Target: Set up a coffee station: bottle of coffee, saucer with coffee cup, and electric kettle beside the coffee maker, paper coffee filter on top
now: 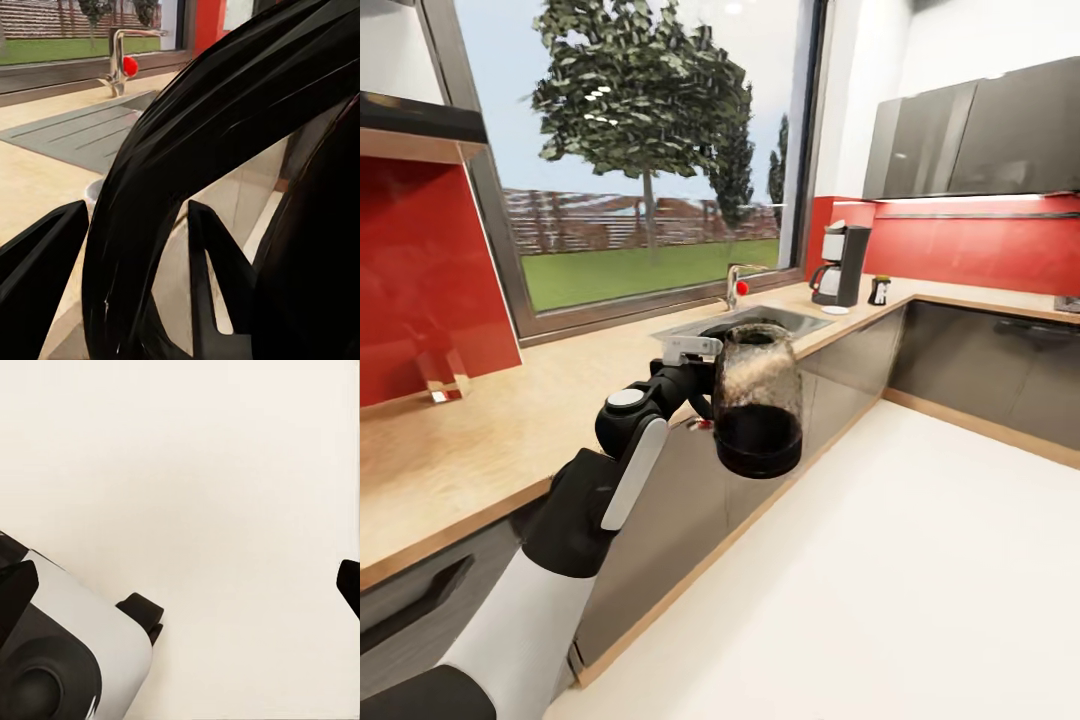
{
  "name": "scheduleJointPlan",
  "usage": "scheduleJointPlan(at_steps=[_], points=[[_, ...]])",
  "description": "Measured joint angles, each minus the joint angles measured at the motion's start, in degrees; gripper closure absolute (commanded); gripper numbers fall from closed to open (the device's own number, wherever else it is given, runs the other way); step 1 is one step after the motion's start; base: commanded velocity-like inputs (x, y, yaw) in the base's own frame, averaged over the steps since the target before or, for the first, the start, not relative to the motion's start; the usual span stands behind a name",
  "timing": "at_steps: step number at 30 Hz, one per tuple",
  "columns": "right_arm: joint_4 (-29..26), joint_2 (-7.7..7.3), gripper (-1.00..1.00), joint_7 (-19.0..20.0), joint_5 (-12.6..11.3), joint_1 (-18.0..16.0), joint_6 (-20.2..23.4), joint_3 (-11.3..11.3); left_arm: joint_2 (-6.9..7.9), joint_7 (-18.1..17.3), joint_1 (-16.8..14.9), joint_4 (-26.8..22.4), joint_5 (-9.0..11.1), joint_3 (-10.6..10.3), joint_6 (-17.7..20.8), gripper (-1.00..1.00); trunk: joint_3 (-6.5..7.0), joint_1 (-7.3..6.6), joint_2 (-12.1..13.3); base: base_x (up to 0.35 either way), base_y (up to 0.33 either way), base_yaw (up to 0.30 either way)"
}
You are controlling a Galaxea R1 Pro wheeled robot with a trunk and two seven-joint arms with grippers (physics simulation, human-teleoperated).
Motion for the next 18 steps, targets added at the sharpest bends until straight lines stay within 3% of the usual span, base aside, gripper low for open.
scheduleJointPlan(at_steps=[18], points=[[-0.02,0.01,-1.00,-0.01,0.00,-0.02,0.00,-0.03,0.00,0.00,0.00,0.00,0.02,0.00,0.00,1.00,0.00,0.00,0.00,0.000,0.000,-0.282]])
